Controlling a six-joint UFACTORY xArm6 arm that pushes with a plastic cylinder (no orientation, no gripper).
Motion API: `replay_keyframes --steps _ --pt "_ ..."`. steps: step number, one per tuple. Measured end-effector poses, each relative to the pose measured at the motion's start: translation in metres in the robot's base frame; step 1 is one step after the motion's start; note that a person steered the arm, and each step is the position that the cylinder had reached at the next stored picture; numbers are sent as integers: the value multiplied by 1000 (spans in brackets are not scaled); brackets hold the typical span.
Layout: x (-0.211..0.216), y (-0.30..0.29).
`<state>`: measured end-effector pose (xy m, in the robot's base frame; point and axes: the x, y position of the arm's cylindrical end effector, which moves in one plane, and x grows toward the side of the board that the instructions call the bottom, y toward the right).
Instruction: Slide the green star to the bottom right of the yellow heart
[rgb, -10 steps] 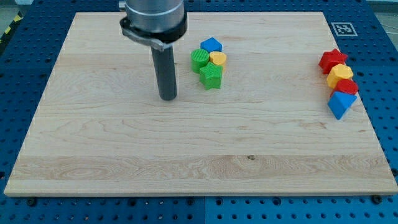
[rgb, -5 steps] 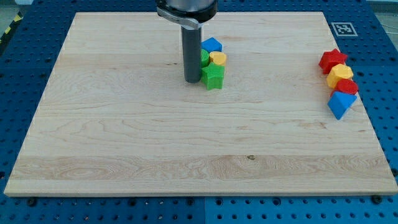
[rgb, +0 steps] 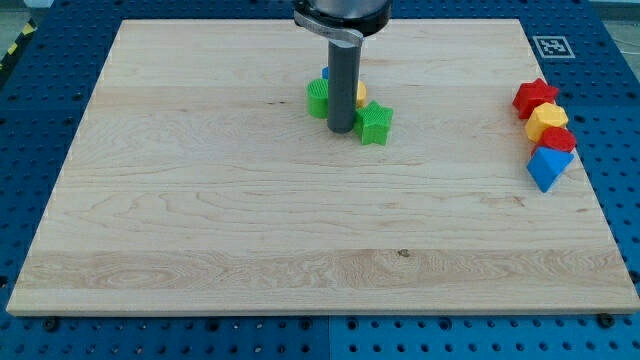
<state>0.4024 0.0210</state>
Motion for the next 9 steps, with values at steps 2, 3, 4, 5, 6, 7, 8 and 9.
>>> replay_keyframes --steps 2,3,4,5,6,7,8,9 --pt "0 6" --pt "0 8" --pt "0 9" --pt "0 10" --pt "0 11" --pt "0 12" --pt "0 12" --pt "0 13"
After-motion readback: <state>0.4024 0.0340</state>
